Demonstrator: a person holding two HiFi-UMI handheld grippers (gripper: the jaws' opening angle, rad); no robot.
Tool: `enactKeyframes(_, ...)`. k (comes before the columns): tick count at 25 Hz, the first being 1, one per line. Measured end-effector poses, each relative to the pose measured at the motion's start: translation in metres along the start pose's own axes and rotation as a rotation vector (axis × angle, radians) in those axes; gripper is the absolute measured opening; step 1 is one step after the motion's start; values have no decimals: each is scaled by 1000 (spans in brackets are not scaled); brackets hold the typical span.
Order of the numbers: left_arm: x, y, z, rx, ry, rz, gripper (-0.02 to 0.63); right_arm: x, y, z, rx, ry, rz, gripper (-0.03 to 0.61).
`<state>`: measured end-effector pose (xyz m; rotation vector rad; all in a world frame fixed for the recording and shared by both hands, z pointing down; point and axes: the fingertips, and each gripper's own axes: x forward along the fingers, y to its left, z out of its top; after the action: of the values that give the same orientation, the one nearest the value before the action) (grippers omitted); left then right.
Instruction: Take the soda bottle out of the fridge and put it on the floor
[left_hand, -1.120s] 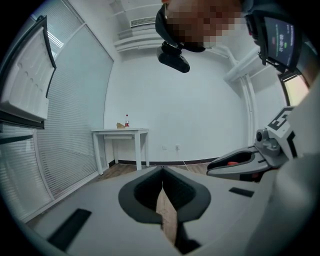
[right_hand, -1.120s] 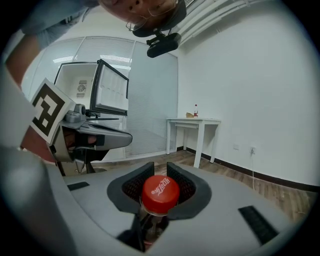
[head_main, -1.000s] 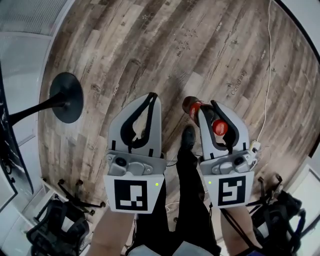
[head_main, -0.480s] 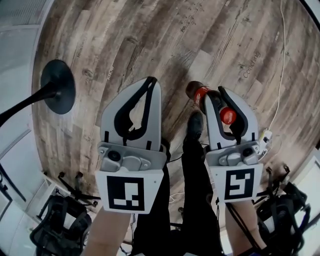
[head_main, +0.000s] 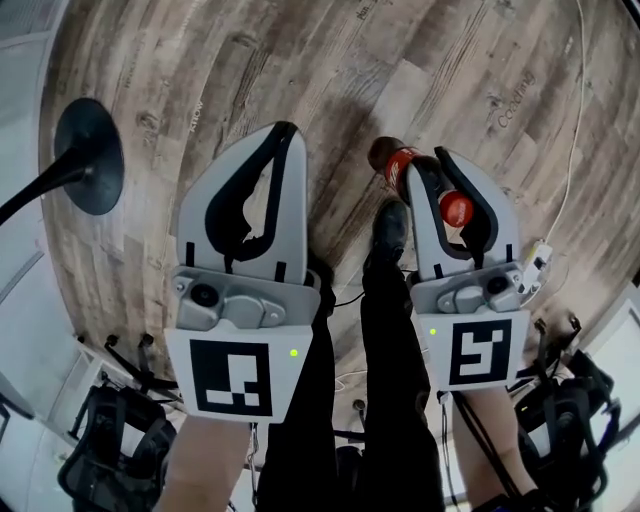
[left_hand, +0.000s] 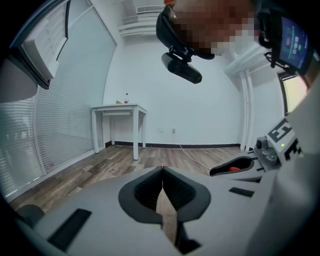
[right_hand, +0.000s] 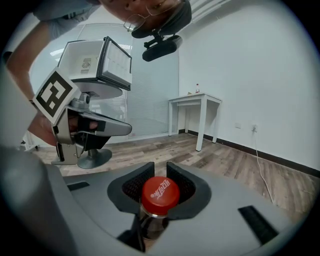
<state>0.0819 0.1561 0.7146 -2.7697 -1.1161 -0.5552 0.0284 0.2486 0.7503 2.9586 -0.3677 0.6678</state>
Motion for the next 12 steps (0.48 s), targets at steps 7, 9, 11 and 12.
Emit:
enactKeyframes(7,4,-3,-32,3,13,-15,17,9,5,-39,0,22,3,91)
enactKeyframes(9,6,-2,-38,3,12,-16,17,12,7,-48,-1,30,11,89)
enactKeyframes(11,8,-3,-45,1,15,-19,17,14,8,-57,0,36,17,89)
enactKeyframes(12,8,-4,-50,0,19,-22,17,14,9,-62,0,39,20,89)
